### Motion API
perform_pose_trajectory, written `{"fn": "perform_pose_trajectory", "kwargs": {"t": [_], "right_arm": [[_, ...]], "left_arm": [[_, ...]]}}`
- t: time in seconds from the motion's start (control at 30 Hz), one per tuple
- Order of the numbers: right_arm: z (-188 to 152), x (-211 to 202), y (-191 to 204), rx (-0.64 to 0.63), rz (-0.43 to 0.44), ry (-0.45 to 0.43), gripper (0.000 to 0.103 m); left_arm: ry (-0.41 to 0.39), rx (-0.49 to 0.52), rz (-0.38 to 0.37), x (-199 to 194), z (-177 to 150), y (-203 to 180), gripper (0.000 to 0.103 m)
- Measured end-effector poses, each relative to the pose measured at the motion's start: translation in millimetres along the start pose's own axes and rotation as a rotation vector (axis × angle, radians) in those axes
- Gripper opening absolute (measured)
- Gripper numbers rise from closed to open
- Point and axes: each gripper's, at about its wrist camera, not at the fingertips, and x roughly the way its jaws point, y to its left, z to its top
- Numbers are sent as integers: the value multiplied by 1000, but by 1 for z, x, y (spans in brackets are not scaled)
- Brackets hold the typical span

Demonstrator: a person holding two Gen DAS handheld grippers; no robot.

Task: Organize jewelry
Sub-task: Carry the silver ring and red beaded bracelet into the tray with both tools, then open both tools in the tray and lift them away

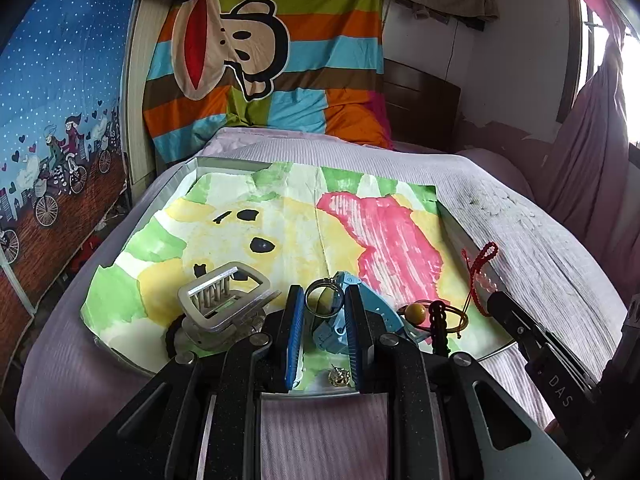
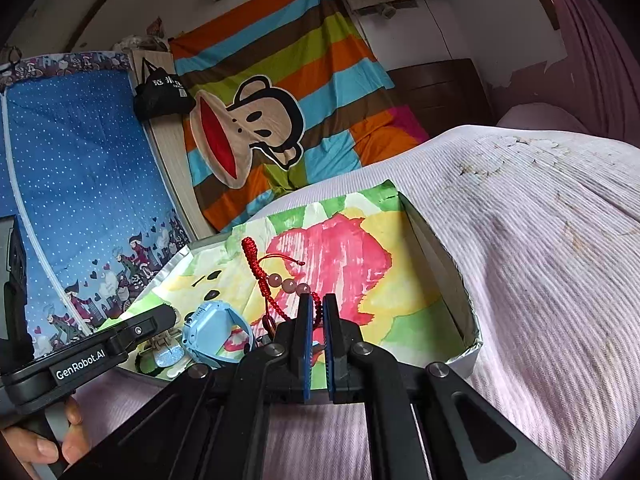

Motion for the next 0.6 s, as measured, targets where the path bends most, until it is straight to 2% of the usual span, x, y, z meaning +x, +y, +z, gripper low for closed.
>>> {"fn": "perform_pose_trajectory", "kwargs": {"t": [0.23,0.6], "right_arm": [[-6,11,3,-10,5,49,5],[-8,12,4,-17,10,58,6]], "left_arm": [[20,-6,49,14,-6,8,17],[25,-14,61,15,-8,9,17]]}}
